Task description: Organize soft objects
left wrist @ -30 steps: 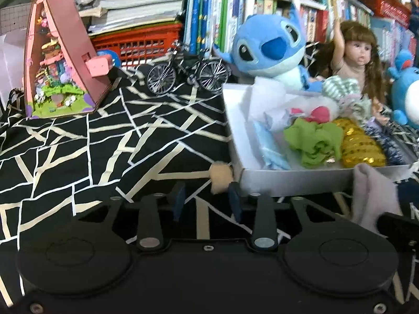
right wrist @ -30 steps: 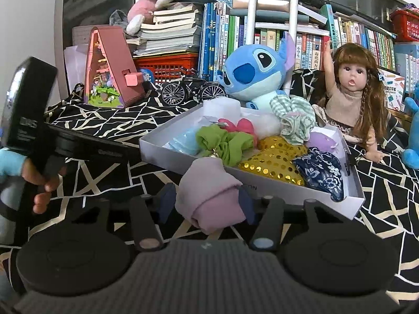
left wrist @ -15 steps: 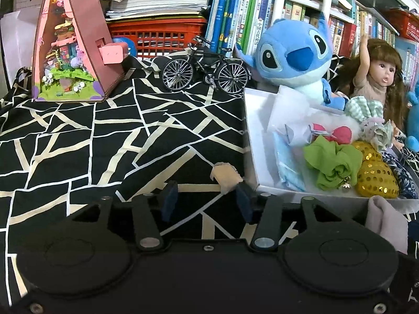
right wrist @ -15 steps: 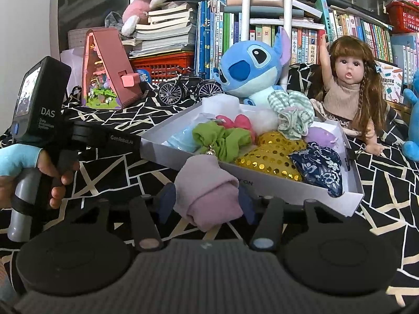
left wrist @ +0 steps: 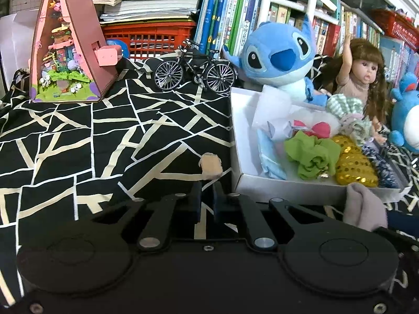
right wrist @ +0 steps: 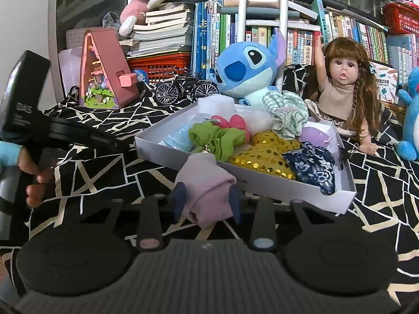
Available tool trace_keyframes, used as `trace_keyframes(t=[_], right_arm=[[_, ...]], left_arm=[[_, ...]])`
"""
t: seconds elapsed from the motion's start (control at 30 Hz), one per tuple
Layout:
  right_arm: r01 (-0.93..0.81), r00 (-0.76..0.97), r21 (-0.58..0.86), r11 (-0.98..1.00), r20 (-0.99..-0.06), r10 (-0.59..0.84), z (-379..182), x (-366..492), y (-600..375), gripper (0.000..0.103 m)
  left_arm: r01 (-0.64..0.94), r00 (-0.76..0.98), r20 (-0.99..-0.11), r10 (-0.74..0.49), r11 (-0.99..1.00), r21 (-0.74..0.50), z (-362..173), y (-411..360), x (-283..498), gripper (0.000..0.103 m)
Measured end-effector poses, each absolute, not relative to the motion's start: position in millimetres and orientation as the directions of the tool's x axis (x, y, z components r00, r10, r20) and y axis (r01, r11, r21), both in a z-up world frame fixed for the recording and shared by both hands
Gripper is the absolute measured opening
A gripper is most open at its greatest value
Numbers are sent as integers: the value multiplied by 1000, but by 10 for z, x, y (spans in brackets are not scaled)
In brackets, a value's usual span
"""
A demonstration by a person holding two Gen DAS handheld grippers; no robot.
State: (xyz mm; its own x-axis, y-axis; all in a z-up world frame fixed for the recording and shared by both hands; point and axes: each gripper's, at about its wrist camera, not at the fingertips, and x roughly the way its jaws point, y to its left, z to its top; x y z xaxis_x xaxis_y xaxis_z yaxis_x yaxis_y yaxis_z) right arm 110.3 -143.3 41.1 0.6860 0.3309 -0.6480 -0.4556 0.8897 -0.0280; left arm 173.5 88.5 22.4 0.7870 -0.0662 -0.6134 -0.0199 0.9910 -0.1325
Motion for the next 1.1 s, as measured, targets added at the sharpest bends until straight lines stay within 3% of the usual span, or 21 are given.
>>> trace_keyframes(t=[0.17, 0.3, 0.4, 0.7, 0.97, 1.1], right_arm=[[-450, 695, -35, 893, -642, 325, 463, 1061, -1479, 31], [-440, 698, -21, 898, -637, 327, 526, 1050, -1523, 30], [-434, 702, -10, 901, -630, 331, 557, 1034, -1553, 30], [-421, 700, 20, 907, -628, 339, 576, 980, -1620, 34], [-418, 695, 42, 907, -628, 349, 561, 988, -1622, 34], [-430, 687, 34, 902, -636, 351, 532, 1005, -1577, 38]], left_arm=[[-6, 791, -604, -98, 986, -167, 389, 941, 1632, 14], [-22, 802, -591, -91, 983, -181, 480, 958, 1658, 44], [-62, 799, -598, -61, 981, -182, 479, 959, 1777, 48], [-249, 730, -670, -135, 860, -445, 308, 1244, 2293, 50], [-241, 717, -691, -91, 897, -369, 184, 1125, 2449, 43], [-209, 720, -692, -49, 936, -285, 172, 1021, 2426, 33]])
